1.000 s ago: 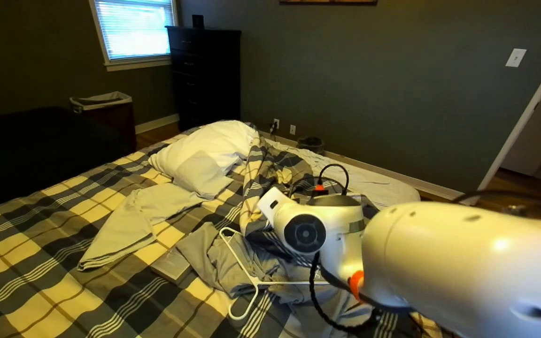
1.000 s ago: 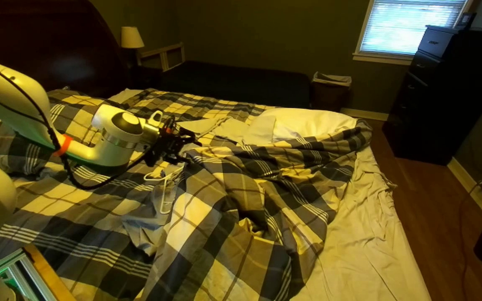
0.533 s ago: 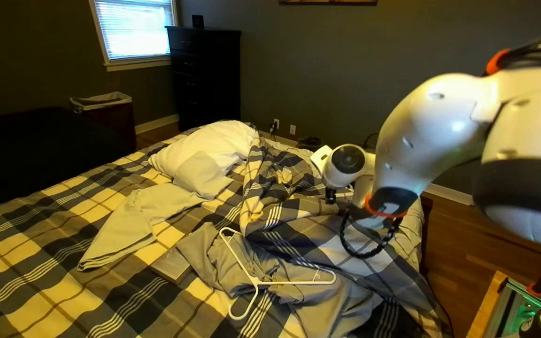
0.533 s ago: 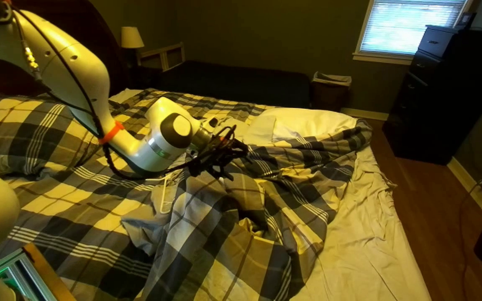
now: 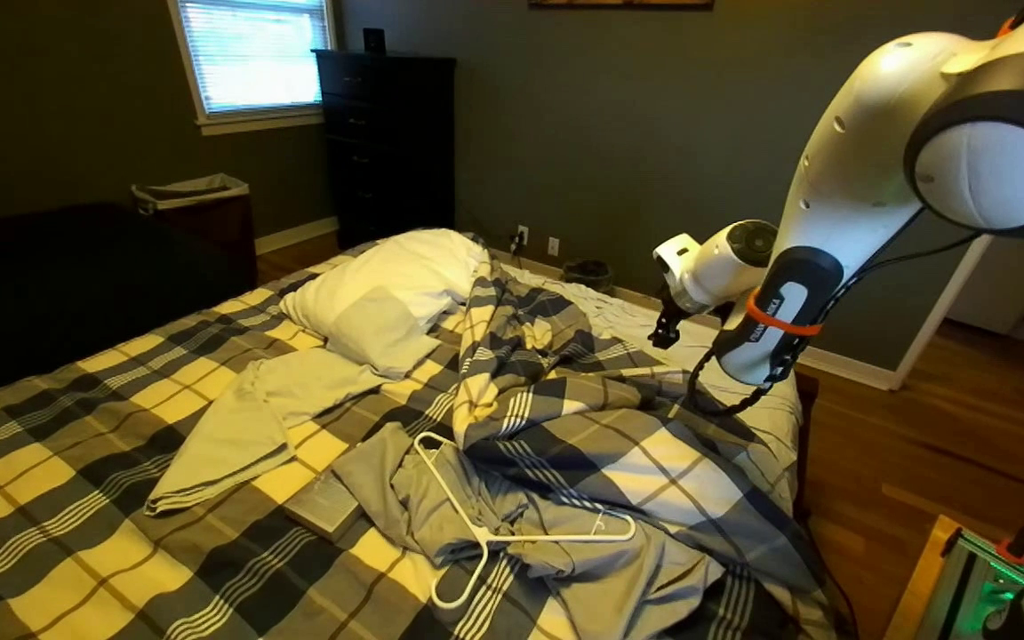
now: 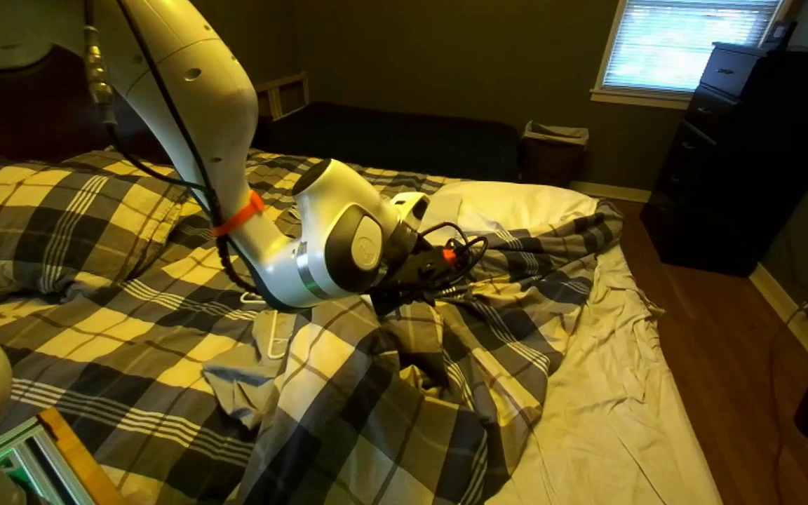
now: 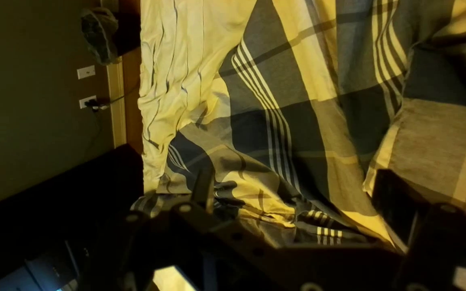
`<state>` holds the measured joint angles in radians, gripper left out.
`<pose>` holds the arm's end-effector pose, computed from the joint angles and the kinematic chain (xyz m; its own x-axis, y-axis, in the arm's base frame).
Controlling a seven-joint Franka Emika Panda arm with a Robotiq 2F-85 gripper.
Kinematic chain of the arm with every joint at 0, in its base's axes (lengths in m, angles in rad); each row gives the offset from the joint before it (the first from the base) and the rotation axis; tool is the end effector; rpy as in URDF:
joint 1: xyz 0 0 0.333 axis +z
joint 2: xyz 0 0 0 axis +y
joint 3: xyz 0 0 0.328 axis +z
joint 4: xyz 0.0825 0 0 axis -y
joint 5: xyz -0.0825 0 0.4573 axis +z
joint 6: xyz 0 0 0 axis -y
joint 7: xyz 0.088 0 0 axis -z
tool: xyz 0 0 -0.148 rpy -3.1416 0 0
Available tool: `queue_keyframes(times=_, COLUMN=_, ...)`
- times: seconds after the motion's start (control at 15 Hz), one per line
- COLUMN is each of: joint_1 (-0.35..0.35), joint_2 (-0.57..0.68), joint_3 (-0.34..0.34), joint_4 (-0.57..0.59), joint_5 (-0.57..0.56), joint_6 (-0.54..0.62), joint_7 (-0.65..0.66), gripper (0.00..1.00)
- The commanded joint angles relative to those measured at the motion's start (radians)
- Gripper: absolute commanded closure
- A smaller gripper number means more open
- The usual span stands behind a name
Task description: Move the bottom right tip of the duvet to the left
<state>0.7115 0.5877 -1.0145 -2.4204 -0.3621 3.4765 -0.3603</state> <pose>0.5677 -0.1644 0.1627 0.7013 0.6897 0.1803 0.4311 -0.6118 0.6632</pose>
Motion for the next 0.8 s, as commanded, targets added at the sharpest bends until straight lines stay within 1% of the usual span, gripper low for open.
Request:
queue_keyframes(times=0.0, joint_1=-0.014, joint_2=-0.018, joint_3=0.034, joint_4=-0.003, joint_5=0.061, joint_6=-0.003, joint_7=-0.064, gripper=0.00)
queue_keyframes(times=0.07, joint_1=-0.010, joint_2=-0.019, joint_3=0.039, joint_4=-0.003, joint_5=0.061, joint_6=-0.003, joint_7=-0.065, gripper=0.00)
queue_keyframes(times=0.13, joint_1=-0.046, joint_2=-0.035, joint_3=0.074, joint_4=0.013, joint_5=0.056, joint_6=-0.044, joint_7=-0.063, gripper=0.00)
queue_keyframes(times=0.27, joint_1=-0.179, joint_2=-0.105, joint_3=0.193, joint_4=0.048, joint_5=0.004, joint_6=-0.146, joint_7=-0.071, gripper=0.00)
queue_keyframes(times=0.33, joint_1=-0.256, joint_2=-0.133, joint_3=0.263, joint_4=0.071, joint_5=-0.015, joint_6=-0.201, joint_7=-0.071, gripper=0.00)
queue_keyframes(times=0.47, joint_1=-0.386, joint_2=-0.204, joint_3=0.412, joint_4=0.071, joint_5=-0.038, joint_6=-0.308, joint_7=-0.074, gripper=0.00)
queue_keyframes(times=0.6, joint_1=-0.528, joint_2=-0.263, joint_3=0.557, joint_4=0.047, joint_5=-0.054, joint_6=-0.378, joint_7=-0.096, gripper=0.00)
queue_keyframes(times=0.67, joint_1=-0.577, joint_2=-0.262, joint_3=0.634, joint_4=0.040, joint_5=0.099, joint_6=-0.399, joint_7=-0.223, gripper=0.00)
queue_keyframes(times=0.73, joint_1=-0.636, joint_2=-0.258, joint_3=0.712, joint_4=0.044, joint_5=0.197, joint_6=-0.420, joint_7=-0.299, gripper=0.00)
